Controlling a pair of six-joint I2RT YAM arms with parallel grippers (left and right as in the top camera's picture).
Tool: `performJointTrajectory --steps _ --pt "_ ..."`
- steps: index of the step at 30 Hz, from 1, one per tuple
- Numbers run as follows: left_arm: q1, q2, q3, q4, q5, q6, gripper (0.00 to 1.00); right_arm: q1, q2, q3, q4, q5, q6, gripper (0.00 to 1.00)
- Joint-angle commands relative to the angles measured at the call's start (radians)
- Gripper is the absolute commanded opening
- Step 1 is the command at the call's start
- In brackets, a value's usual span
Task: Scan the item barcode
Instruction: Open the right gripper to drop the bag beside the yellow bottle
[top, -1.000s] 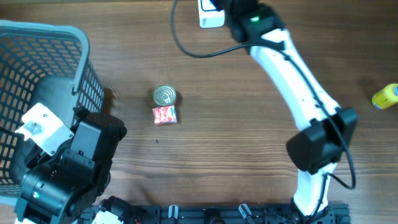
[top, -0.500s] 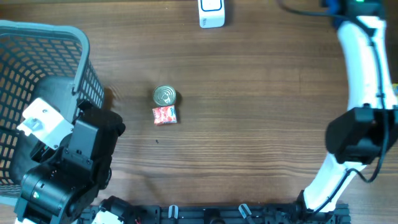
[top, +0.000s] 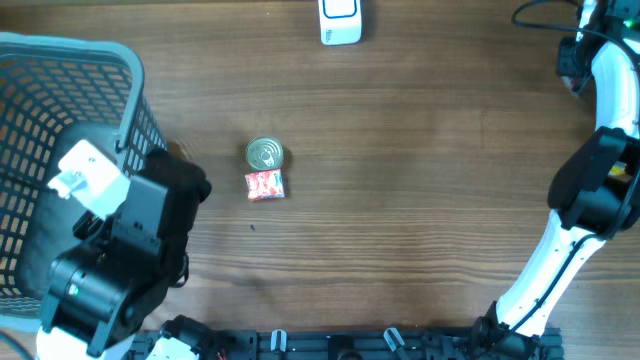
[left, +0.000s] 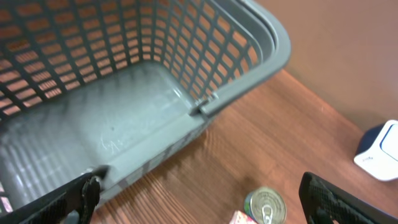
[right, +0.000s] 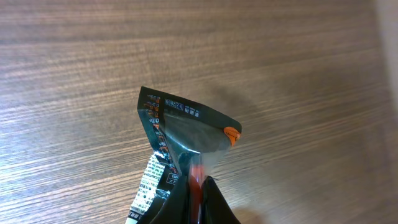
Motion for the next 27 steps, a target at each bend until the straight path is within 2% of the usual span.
performJointTrajectory --steps 1,12,13,14,15,16,17,18,27 --pt "-0.004 0.025 -0.002 0.011 0.037 -0.013 1.0 -0.04 0.044 0.004 -0.012 -0.023 0.025 0.05" --pt "-0.004 0.083 -0.002 0.036 0.043 -0.013 1.0 -0.213 0.12 0.004 -0.076 -0.035 0.032 0.06" --pt "-0.004 0.085 -0.002 0.036 0.043 -0.013 1.0 -0.226 0.12 0.004 -0.08 -0.064 0.032 0.13" --pt "-0.004 0.086 -0.002 0.036 0.043 -0.013 1.0 -0.235 0.12 0.004 -0.081 -0.094 0.032 0.31" --pt "-0.004 0.086 -0.002 0.036 0.043 -0.013 1.0 -0.241 0.12 0.004 -0.082 -0.115 0.032 0.6" --pt "-0.004 0.086 -0.002 0.036 0.043 -0.012 1.0 -0.248 0.12 0.004 -0.083 -0.142 0.031 0.78" --pt "-0.004 0.086 -0.002 0.036 0.043 -0.012 1.0 -0.253 0.12 0.004 -0.084 -0.148 0.027 0.86" --pt "-0.004 0.086 -0.002 0.035 0.043 -0.01 1.0 -0.256 0.119 0.005 -0.086 -0.147 0.021 0.99" --pt "-0.004 0.086 -0.002 0.037 0.043 -0.009 1.0 -0.216 0.019 0.023 -0.049 -0.165 -0.024 1.0"
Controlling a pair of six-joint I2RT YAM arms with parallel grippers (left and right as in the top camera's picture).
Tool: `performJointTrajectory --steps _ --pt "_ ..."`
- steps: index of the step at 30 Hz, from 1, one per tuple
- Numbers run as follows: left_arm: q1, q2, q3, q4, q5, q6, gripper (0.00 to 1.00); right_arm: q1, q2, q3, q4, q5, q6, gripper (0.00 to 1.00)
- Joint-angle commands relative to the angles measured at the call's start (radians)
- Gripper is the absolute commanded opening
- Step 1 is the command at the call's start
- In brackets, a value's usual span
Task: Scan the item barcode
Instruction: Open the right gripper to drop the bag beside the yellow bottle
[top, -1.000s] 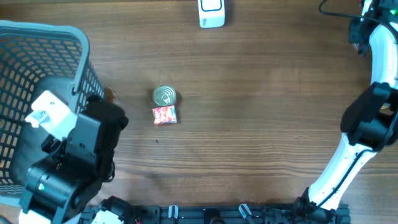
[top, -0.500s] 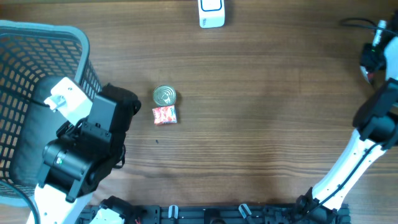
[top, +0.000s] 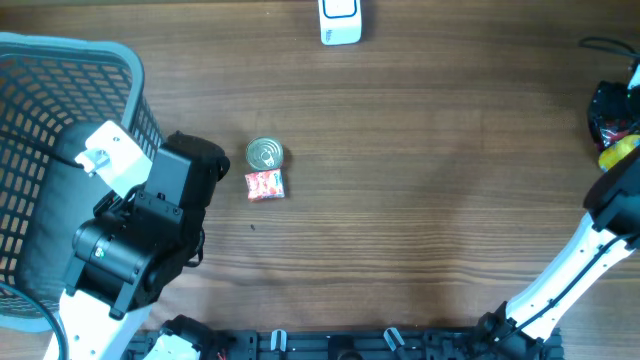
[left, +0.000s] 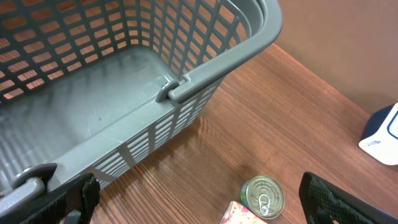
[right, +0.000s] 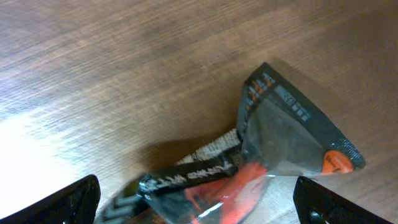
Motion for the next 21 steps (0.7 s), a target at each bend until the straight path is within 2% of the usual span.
performJointTrajectory --steps 1,4,7,9,11,16,18,21 --pt "-0.004 0.002 -0.002 0.003 0.004 -0.009 1.0 0.048 -0.101 0.03 0.01 -0.03 -0.048 1.0" --pt "-0.004 0.002 -0.002 -0.002 0.004 -0.009 1.0 0.088 -0.193 0.039 0.01 0.024 -0.045 1.0" --pt "-0.004 0.002 -0.002 -0.011 0.003 -0.008 1.0 0.124 -0.298 0.039 0.029 0.159 -0.014 1.0" --pt "-0.004 0.002 -0.002 -0.011 -0.004 -0.008 1.0 0.145 -0.357 0.039 0.03 0.162 -0.006 1.0" --pt "-0.004 0.002 -0.002 -0.009 -0.024 -0.009 1.0 0.168 -0.407 0.039 0.014 0.078 0.003 1.0" --pt "-0.004 0.002 -0.002 -0.01 -0.037 -0.008 1.0 0.256 -0.501 0.038 -0.099 -0.483 0.007 1.0" --pt "-0.004 0.002 -0.002 -0.011 -0.016 0.048 1.0 0.297 -0.511 0.038 -0.12 -0.678 0.007 1.0" --pt "-0.003 0.02 -0.002 0.014 0.062 0.151 1.0 0.344 -0.502 0.037 -0.125 -0.75 0.007 1.0"
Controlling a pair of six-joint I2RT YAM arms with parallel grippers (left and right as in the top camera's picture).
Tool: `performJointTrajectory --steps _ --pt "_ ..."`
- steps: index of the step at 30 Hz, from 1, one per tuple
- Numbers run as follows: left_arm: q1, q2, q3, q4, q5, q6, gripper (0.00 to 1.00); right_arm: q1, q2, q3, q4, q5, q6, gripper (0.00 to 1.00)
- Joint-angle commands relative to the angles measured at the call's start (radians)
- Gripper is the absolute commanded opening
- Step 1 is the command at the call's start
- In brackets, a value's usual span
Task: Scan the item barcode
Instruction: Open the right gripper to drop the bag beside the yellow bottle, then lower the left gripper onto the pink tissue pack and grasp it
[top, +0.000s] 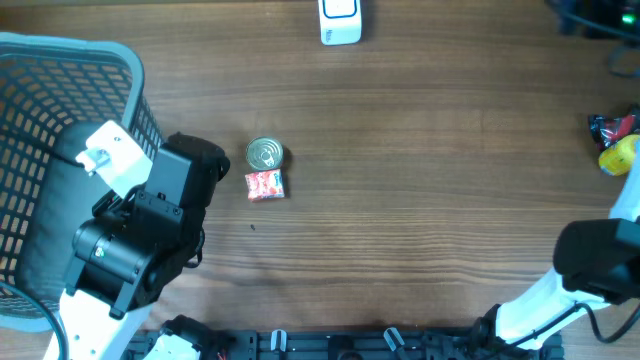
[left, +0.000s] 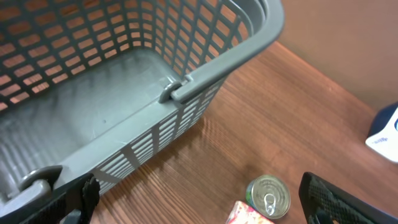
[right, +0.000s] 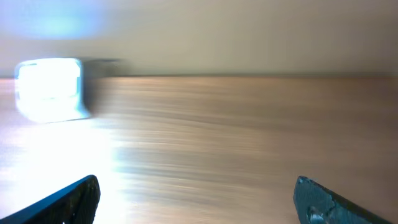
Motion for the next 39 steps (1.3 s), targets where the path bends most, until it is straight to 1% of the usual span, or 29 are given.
performJointTrajectory --steps 1,4,6,9,11,12,14,15,18,22,24,26,29,34,36,39 --pt "-0.004 0.031 -0.002 0.027 0.099 0.116 1.0 0.063 0.027 0.0 -0.012 -0.246 0.043 1.0" --pt "-0.004 0.108 -0.002 0.047 0.206 0.111 1.0 0.097 0.031 0.0 -0.082 -0.039 0.243 1.0" --pt "-0.004 0.163 -0.002 0.042 0.219 0.107 1.0 0.108 0.031 0.0 -0.136 0.022 0.248 1.0" --pt "-0.004 0.25 -0.007 0.021 0.218 0.062 1.0 0.118 0.031 0.0 -0.231 0.075 0.247 1.0" --pt "-0.004 0.289 -0.027 0.027 0.259 0.051 1.0 0.119 0.031 0.0 -0.294 0.116 0.247 1.0" --pt "-0.004 0.306 -0.043 0.037 0.304 0.051 1.0 0.119 0.031 0.0 -0.311 0.132 0.248 1.0" --pt "-0.004 0.332 -0.09 0.07 0.407 0.052 1.0 0.119 0.031 0.0 -0.315 0.138 0.254 1.0" --pt "-0.004 0.342 -0.123 0.087 0.437 0.05 1.0 0.119 0.031 0.0 -0.315 0.138 0.263 1.0" --pt "-0.004 0.352 -0.22 0.134 0.454 -0.022 1.0 0.119 0.031 0.0 -0.323 0.138 0.276 1.0" --pt "-0.004 0.352 -0.309 0.209 0.613 -0.023 1.0 0.119 0.031 0.0 -0.329 0.138 0.282 1.0" --pt "-0.004 0.354 -0.329 0.229 0.649 -0.019 1.0 0.119 0.031 0.0 -0.33 0.138 0.287 1.0" --pt "-0.004 0.36 -0.336 0.242 0.653 -0.018 1.0 0.119 0.031 0.0 -0.332 0.138 0.302 1.0" --pt "-0.004 0.38 -0.336 0.288 0.666 0.048 1.0 0.119 0.031 0.0 -0.334 0.138 0.302 1.0" --pt "0.005 0.469 -0.336 0.424 0.663 0.237 1.0 0.119 0.031 0.0 -0.336 0.138 0.303 1.0" --pt "0.014 0.529 -0.336 0.441 0.662 0.27 1.0 0.119 0.031 0.0 -0.336 0.138 0.303 1.0" --pt "0.031 0.607 -0.336 0.454 0.639 0.28 1.0 0.119 0.031 0.0 -0.336 0.138 0.303 1.0"
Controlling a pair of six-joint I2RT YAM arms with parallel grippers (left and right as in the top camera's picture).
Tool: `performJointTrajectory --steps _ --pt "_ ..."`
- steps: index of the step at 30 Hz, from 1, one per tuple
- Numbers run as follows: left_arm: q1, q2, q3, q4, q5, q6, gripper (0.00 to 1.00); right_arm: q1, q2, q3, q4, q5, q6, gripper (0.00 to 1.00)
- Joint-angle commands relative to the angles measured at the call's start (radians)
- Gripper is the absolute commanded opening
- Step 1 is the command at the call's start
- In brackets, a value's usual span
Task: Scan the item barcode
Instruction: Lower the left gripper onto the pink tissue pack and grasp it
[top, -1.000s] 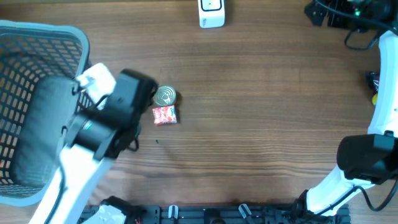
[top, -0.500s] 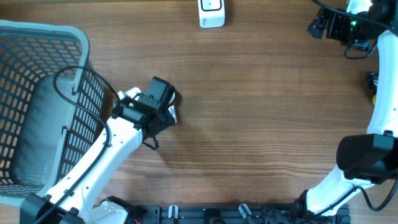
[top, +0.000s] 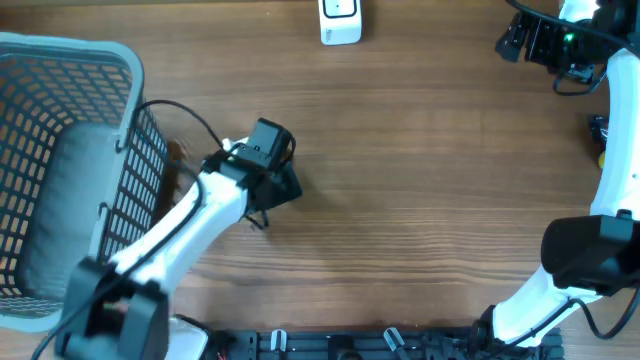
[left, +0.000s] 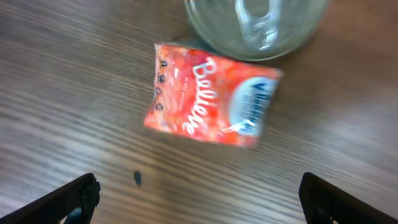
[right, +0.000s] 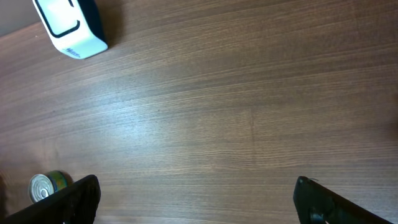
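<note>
A small red snack packet lies flat on the wooden table, touching a round tin can just beyond it. My left gripper hovers straight above the packet, open, nothing between its fingers. In the overhead view the left gripper hides both packet and can. The white barcode scanner stands at the table's back edge; the scanner also shows in the right wrist view, along with the can. My right gripper is open and empty, up at the back right.
A grey mesh basket fills the left side of the table. At the far right edge, partly behind the right arm, lie a dark pouch and something yellow. Bare wood stretches between the scanner and the can.
The left arm, which was next to the basket, now reaches out with its open gripper right over the red packet and can. The right gripper stays open and now looks across the table from the back right.
The right gripper first held a dark snack pouch at the far right. Then it was open with the pouch lying on the table, and the arm rose to the back right. The left gripper went from over the basket to beside it, and is now above the red packet.
</note>
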Motion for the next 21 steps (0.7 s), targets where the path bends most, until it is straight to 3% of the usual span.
performJointTrajectory --steps 1,21 --pt "0.029 0.107 -0.006 0.014 -0.019 0.093 1.0 0.006 0.018 0.002 0.0 0.013 0.014 1.0" --pt "0.063 0.177 -0.006 0.177 -0.001 0.194 1.0 0.006 0.018 0.002 0.003 0.012 0.022 1.0"
